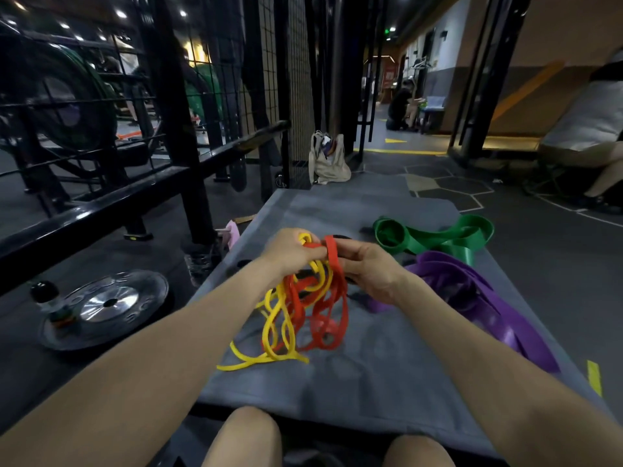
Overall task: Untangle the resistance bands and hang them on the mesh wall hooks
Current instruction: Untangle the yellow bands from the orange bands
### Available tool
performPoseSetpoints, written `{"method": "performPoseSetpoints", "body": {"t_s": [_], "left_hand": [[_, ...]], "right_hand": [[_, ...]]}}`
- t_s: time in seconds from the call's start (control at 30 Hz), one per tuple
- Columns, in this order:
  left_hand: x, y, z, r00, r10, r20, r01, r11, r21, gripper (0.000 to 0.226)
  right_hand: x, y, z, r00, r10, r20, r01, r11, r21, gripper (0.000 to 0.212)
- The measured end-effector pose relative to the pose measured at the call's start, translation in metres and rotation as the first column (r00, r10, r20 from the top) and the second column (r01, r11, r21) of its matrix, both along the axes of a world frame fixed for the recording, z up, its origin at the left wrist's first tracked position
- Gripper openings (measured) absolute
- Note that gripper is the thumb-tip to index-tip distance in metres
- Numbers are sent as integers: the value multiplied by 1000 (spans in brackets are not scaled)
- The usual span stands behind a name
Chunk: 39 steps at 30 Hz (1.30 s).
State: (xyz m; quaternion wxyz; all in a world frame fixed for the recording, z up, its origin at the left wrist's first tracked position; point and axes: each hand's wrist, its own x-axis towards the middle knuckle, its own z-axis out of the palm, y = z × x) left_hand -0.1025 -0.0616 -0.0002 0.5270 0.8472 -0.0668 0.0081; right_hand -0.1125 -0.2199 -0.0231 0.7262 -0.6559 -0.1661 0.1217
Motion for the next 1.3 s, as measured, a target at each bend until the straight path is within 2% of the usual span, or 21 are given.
{"method": "performPoseSetpoints", "body": {"t_s": [0.1, 0.2, 0.37, 0.43, 0.5, 0.57, 0.63, 0.87, 1.03, 1.07, 1.13, 1.17, 1.2, 1.23, 1.27, 1.3], "left_hand": [[-1, -1, -4, 997, -30, -73, 20, 991, -132, 25], [-4, -5, -10, 997, -3, -72, -16, 968, -252, 25], [-7, -17, -14, 983, 119, -140, -173, 862, -477, 29], [-9, -21, -13, 973, 119, -197, -211, 803, -557, 31], [-10, -22, -13, 961, 104, -256, -241, 770, -591, 34], [-12, -22, -15, 948, 87, -305, -262, 761, -594, 33], [-13, -19, -16, 941, 57, -334, -263, 745, -613, 32], [-13, -15, -15, 956, 16, -294, -206, 750, -628, 32], [-17, -8, -14, 968, 19, -249, -138, 871, -472, 23], [-17, -5, -14, 966, 22, -258, -150, 859, -490, 18], [-15, 3, -8, 947, 76, -311, -256, 761, -595, 5], [-11, 9, -6, 953, 132, -274, -271, 777, -568, 5], [-8, 12, -4, 966, 169, -194, -242, 856, -457, 10], [-9, 12, -5, 985, 143, -92, -163, 947, -278, 14], [-13, 10, -7, 997, 83, 1, -82, 994, -78, 20], [-17, 5, -11, 998, 44, 36, -47, 994, 96, 27]], "right_hand": [[-1, 3, -1, 998, 60, 4, -59, 998, -14, 33], [-3, 11, -7, 993, 116, -13, -116, 993, -34, 25], [-2, 22, -8, 996, 82, -37, -82, 997, -8, 14], [0, 25, -6, 998, 54, -17, -55, 995, -88, 11], [-1, 27, -1, 999, 42, 9, -39, 973, -226, 6], [-3, 28, 2, 999, 15, 39, 0, 934, -357, 21], [-3, 30, 1, 999, -20, 49, 39, 902, -431, 26], [-2, 38, -5, 985, -169, 21, 161, 883, -441, 29], [-1, 36, -2, 978, -202, 54, 202, 853, -480, 23], [-1, 36, -1, 975, -207, 75, 217, 835, -507, 24], [1, 31, -5, 958, -258, 125, 282, 763, -582, 28], [1, 27, -9, 945, -291, 149, 319, 721, -616, 28], [2, 24, -13, 938, -302, 170, 337, 682, -649, 26], [2, 23, -16, 940, -289, 183, 333, 651, -682, 24], [2, 23, -17, 946, -256, 200, 319, 619, -718, 23], [2, 26, -18, 951, -212, 224, 307, 581, -754, 23]]}}
